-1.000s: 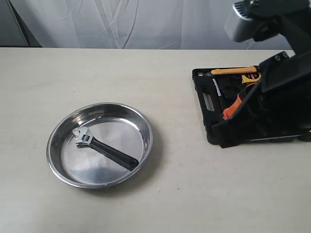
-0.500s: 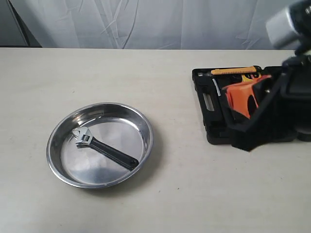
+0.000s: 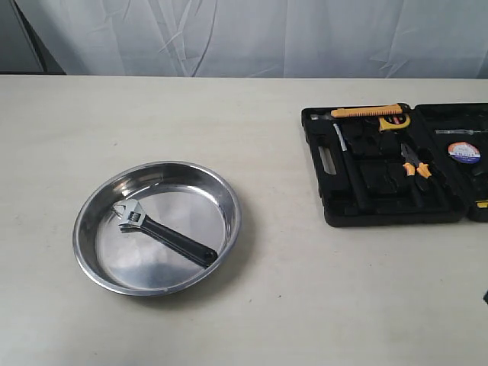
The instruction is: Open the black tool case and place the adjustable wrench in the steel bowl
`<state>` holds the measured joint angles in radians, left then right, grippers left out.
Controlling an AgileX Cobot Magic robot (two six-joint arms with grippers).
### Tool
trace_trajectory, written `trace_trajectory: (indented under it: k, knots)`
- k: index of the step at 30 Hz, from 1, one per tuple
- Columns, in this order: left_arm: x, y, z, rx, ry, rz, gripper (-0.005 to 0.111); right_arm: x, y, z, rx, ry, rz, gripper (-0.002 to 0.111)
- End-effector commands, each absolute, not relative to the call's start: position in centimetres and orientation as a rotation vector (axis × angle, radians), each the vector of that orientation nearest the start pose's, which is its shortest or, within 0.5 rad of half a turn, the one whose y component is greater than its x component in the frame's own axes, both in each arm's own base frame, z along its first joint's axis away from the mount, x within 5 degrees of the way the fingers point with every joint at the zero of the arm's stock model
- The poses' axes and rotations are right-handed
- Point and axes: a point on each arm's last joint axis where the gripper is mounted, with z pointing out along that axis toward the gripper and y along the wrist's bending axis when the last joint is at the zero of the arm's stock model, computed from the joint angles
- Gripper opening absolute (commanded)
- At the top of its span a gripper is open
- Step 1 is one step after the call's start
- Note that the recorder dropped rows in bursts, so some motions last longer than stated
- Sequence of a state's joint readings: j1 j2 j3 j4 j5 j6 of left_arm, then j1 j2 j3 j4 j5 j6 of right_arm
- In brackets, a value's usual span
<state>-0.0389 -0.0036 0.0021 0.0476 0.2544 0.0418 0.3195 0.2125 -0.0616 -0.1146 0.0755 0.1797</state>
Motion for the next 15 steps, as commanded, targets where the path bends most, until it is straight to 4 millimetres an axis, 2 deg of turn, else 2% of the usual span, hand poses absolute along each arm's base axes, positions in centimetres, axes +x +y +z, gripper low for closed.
trace_trajectory:
  k: [1,5,15]
  knots:
    - [5.54,-0.14,19.15,0.100,1.719,0.039,0.000,5.98,1.17,20.53,-0.108,1.589,0.200,0.000]
    - [5.54,-0.14,19.15,0.100,1.719,0.039,0.000,5.58,0.54,19.63,-0.040,1.670,0.130,0.000]
    - [5.54,-0.14,19.15,0.100,1.719,0.039,0.000,5.58,0.46,19.63,-0.031,1.671,0.118,0.000]
